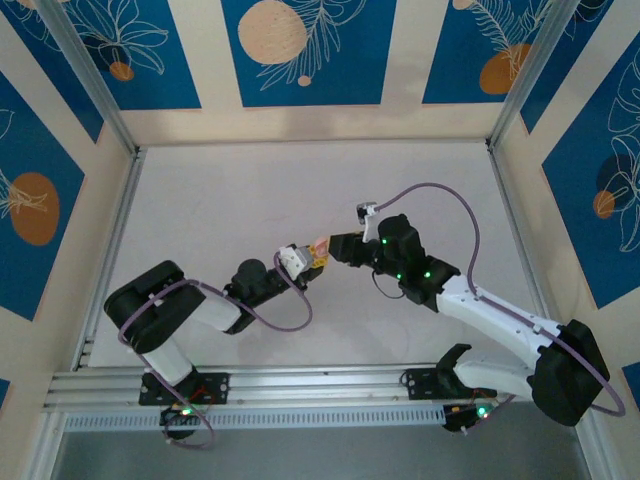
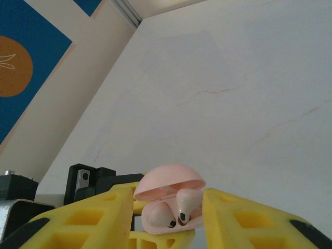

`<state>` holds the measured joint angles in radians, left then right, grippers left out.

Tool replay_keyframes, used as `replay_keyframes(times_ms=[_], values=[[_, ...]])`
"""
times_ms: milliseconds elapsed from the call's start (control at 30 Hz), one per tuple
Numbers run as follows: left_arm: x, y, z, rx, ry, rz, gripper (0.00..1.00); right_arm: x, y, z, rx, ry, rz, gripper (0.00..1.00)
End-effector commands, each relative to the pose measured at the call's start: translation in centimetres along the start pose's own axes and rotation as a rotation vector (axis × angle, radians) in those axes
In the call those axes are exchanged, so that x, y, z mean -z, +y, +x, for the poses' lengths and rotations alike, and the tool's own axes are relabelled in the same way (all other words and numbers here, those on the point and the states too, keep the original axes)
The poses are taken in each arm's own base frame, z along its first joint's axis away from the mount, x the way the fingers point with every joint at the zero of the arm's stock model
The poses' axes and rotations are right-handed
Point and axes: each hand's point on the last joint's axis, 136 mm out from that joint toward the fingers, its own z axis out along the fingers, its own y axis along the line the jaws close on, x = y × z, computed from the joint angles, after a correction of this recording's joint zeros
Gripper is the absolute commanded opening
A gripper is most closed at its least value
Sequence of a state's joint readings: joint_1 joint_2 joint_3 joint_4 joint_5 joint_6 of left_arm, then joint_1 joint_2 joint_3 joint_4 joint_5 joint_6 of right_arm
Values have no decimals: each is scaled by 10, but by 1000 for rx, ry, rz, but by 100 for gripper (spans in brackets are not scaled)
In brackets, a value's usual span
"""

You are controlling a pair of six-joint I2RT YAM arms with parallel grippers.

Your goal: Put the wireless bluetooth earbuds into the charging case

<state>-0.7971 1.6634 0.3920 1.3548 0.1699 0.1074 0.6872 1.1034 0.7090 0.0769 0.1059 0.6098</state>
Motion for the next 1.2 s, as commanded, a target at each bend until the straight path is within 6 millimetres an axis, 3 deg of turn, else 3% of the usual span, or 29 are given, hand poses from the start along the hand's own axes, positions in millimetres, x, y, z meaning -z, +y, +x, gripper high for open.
replay_keyframes(times_ms=[0,733,1167], values=[[0,-1,-27,-27,-86,-5,12,5,13,-11,8,9,-58,40],[6,-2,-26,-39,-83,-7,12,11,5,-13,-50,144,-133,31],[6,-3,-27,-40,-86,1,12,-1,8,-1,-97,245,-196,28]])
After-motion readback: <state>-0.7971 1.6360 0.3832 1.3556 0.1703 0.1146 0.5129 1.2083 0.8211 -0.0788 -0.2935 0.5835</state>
